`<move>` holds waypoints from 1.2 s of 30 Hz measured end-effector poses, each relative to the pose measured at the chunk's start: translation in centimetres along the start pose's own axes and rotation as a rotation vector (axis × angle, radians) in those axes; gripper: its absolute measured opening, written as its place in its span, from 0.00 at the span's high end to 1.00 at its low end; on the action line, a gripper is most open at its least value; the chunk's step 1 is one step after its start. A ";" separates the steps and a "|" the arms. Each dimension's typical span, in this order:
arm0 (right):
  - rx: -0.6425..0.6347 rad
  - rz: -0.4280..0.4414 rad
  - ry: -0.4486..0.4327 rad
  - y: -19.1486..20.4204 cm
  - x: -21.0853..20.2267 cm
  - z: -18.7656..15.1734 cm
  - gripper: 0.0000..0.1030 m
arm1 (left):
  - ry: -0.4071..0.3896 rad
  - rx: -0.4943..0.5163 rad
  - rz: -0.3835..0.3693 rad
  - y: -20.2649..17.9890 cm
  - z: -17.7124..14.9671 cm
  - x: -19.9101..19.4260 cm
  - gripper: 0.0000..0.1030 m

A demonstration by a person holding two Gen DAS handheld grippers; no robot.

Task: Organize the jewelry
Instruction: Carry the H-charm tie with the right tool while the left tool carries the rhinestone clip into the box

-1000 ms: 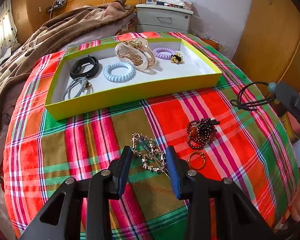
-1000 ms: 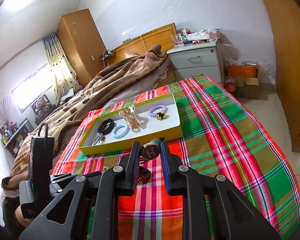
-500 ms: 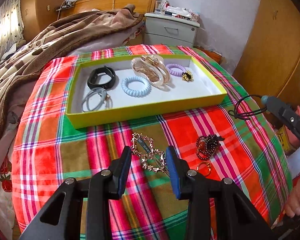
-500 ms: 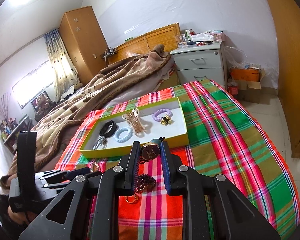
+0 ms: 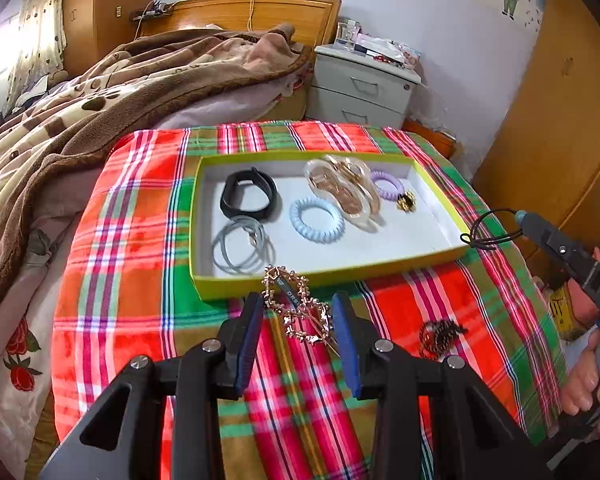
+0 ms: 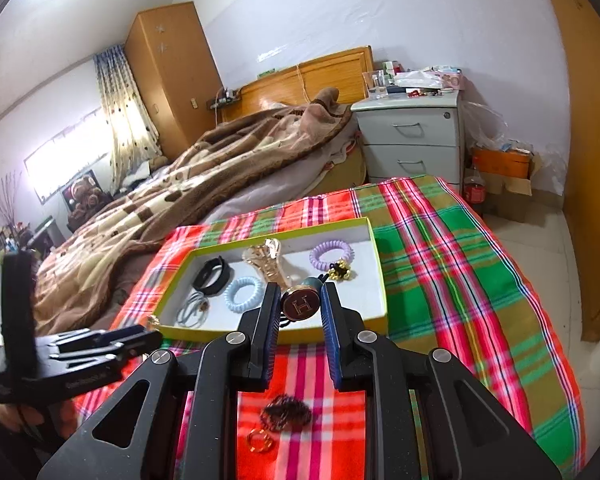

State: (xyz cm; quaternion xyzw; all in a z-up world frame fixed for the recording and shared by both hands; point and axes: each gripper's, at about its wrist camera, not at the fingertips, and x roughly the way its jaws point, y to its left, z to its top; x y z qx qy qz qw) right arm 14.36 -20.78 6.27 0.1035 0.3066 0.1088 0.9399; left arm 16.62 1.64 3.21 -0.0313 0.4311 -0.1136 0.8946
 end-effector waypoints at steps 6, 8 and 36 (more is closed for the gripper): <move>0.000 0.009 0.056 -0.7 2.9 1.0 0.79 | -0.006 -0.010 -0.001 0.8 1.9 1.0 0.64; 0.002 0.015 0.072 -0.9 3.8 1.1 0.79 | -0.003 -0.018 -0.001 0.9 2.6 1.5 0.64; -0.085 0.017 0.267 -2.9 11.3 0.6 0.79 | 0.104 -0.013 -0.004 -0.2 4.7 8.7 0.64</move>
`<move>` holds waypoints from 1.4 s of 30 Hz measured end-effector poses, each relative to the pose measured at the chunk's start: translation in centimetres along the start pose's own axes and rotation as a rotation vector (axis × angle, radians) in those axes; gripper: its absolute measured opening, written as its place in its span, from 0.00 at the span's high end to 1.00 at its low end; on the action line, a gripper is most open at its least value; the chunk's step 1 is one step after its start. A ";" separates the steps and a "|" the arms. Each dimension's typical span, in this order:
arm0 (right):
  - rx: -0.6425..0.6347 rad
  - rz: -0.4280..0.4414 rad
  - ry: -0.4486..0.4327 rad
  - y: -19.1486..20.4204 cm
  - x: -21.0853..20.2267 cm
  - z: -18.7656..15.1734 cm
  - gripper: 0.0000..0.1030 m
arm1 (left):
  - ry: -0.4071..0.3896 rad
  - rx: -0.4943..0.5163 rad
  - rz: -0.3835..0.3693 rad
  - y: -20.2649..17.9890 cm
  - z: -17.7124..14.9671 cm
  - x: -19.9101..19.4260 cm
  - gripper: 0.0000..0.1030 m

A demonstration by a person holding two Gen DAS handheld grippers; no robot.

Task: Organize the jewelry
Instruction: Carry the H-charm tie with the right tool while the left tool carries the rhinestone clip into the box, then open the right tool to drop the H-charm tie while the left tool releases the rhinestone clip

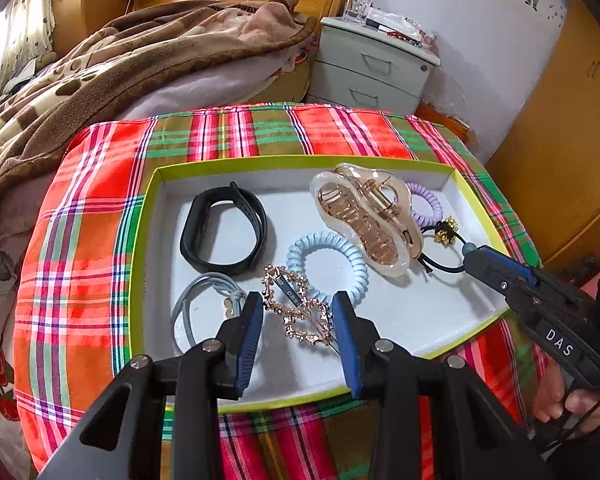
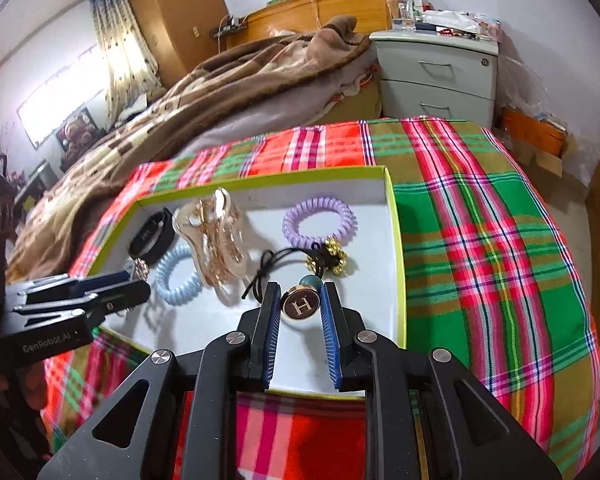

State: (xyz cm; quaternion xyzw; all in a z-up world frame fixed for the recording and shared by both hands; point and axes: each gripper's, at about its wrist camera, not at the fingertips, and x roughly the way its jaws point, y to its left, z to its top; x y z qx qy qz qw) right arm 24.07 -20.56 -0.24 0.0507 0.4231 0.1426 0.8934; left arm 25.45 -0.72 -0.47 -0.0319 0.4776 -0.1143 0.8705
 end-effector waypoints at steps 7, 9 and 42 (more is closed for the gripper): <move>-0.017 -0.032 0.030 -0.2 0.7 0.0 0.79 | 0.030 -0.005 0.010 0.0 -0.3 1.0 0.64; -0.034 -0.037 0.040 0.1 0.8 -0.1 0.79 | 0.030 -0.001 0.013 -0.1 -0.3 1.1 0.64; -0.050 -0.065 0.047 0.4 0.9 0.1 0.75 | 0.023 0.002 0.053 -0.3 -0.4 1.1 0.62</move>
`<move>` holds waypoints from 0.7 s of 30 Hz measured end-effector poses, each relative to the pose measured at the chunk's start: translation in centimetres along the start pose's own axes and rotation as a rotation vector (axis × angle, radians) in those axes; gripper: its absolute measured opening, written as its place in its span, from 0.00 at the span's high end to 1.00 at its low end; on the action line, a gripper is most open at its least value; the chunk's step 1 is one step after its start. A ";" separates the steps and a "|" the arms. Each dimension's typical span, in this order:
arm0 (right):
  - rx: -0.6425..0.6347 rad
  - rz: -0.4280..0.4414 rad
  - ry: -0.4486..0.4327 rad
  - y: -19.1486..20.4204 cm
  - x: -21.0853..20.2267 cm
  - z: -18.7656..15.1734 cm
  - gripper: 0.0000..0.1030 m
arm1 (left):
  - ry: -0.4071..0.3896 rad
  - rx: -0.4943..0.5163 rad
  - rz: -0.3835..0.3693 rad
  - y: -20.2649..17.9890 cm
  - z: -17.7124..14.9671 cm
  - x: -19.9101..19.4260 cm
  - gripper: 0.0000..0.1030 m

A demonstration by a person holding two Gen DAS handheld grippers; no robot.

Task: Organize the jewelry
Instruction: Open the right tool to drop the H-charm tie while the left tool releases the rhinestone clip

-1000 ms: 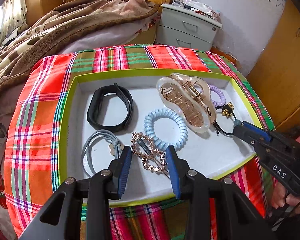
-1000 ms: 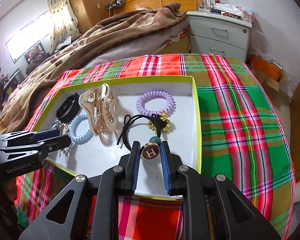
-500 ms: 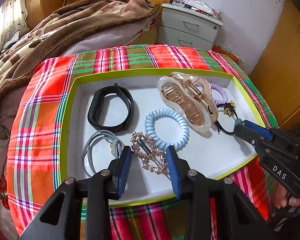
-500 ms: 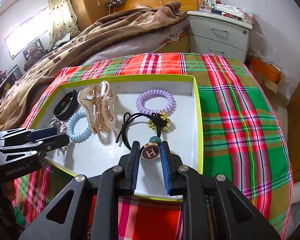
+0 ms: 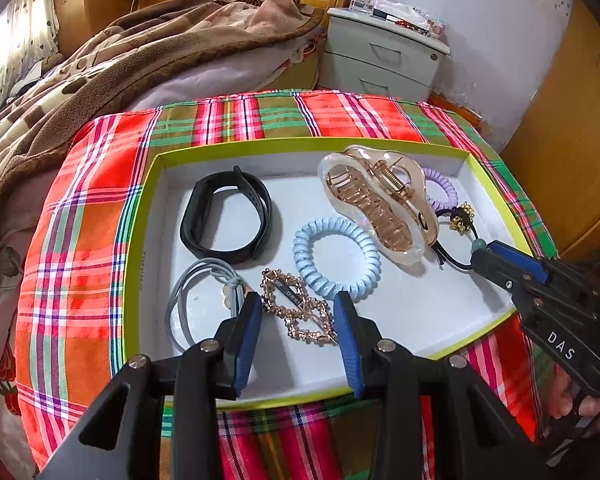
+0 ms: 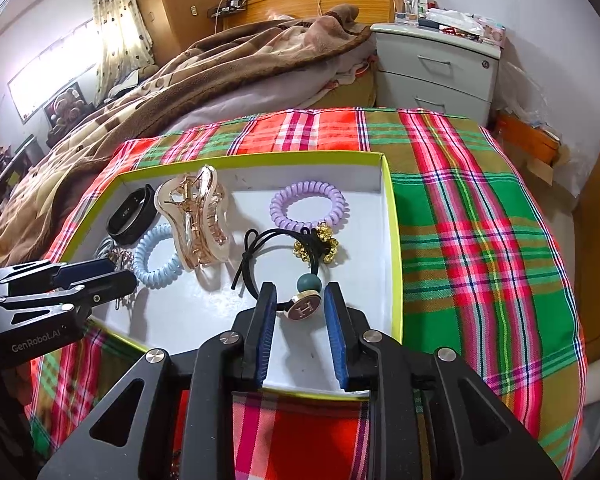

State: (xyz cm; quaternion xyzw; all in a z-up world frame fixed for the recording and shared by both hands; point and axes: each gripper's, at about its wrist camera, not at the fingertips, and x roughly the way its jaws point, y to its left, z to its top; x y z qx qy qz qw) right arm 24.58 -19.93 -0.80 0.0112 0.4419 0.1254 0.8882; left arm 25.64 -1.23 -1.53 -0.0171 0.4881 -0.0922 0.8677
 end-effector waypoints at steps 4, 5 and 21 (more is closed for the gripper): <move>0.002 0.000 -0.002 0.0 0.0 0.0 0.74 | 0.003 -0.005 0.002 0.0 -0.1 0.0 0.62; 0.002 -0.003 -0.004 0.0 0.0 0.0 0.74 | 0.001 -0.006 0.002 0.0 -0.1 -0.1 0.61; 0.021 0.012 -0.067 0.6 -2.3 -0.4 0.70 | -0.054 -0.008 -0.010 -0.2 -0.6 -2.9 0.56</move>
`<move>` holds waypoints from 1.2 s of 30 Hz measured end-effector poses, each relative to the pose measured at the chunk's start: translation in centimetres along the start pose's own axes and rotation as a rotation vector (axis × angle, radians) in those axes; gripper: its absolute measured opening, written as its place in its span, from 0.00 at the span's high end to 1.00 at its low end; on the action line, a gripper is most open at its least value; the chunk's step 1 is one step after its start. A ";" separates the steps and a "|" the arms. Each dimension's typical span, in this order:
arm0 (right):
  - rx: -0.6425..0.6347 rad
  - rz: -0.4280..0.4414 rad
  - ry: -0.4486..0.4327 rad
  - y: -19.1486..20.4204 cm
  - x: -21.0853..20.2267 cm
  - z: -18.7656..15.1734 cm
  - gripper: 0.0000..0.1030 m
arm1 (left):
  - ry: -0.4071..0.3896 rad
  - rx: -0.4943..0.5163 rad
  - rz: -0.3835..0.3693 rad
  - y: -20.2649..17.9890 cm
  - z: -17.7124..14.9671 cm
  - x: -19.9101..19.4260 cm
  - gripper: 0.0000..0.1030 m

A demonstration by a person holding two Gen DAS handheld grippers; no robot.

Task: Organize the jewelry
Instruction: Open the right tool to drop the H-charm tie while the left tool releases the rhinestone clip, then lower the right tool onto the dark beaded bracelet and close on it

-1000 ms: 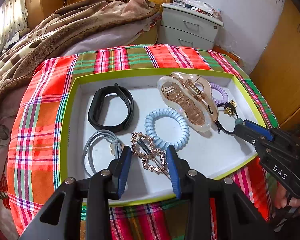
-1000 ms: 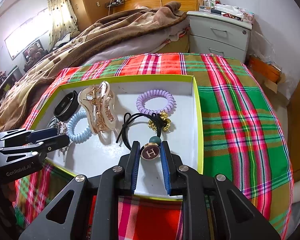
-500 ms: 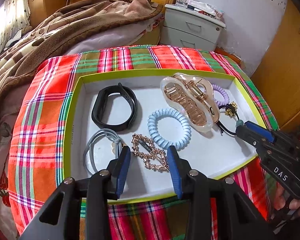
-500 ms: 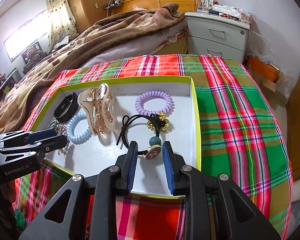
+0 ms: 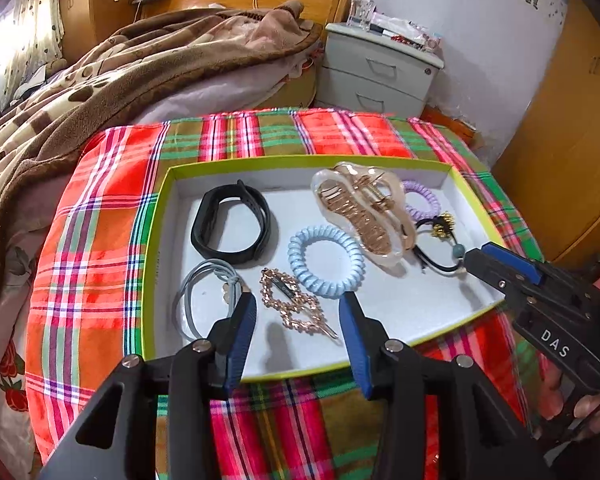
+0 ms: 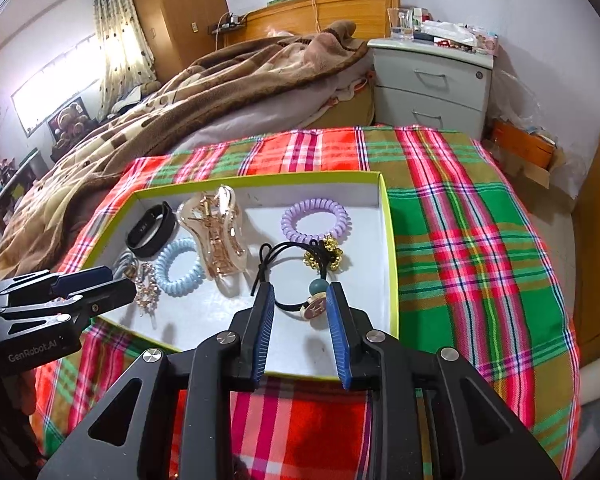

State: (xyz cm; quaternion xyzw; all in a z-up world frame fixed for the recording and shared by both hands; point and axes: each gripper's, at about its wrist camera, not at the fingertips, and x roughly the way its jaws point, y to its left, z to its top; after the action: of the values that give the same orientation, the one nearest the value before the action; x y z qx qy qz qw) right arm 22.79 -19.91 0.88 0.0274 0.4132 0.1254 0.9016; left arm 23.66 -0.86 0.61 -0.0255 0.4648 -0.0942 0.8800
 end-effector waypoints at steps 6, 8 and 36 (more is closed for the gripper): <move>0.002 0.015 -0.038 0.8 -2.1 -0.8 0.55 | -0.042 0.008 -0.006 -0.4 -0.6 -2.1 0.56; 0.001 0.019 -0.045 1.1 -2.7 -1.2 0.55 | -0.049 0.010 -0.013 -0.6 -1.1 -2.7 0.56; -0.024 0.033 0.063 4.4 -2.8 -8.3 0.55 | -0.040 -0.045 -0.071 1.2 -7.4 -6.0 0.56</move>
State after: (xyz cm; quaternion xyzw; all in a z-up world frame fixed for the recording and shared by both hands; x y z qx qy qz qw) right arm 13.90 -16.82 -1.81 0.0193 0.4394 0.1460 0.8861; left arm 14.48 1.73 1.15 -0.0635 0.4479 -0.1142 0.8845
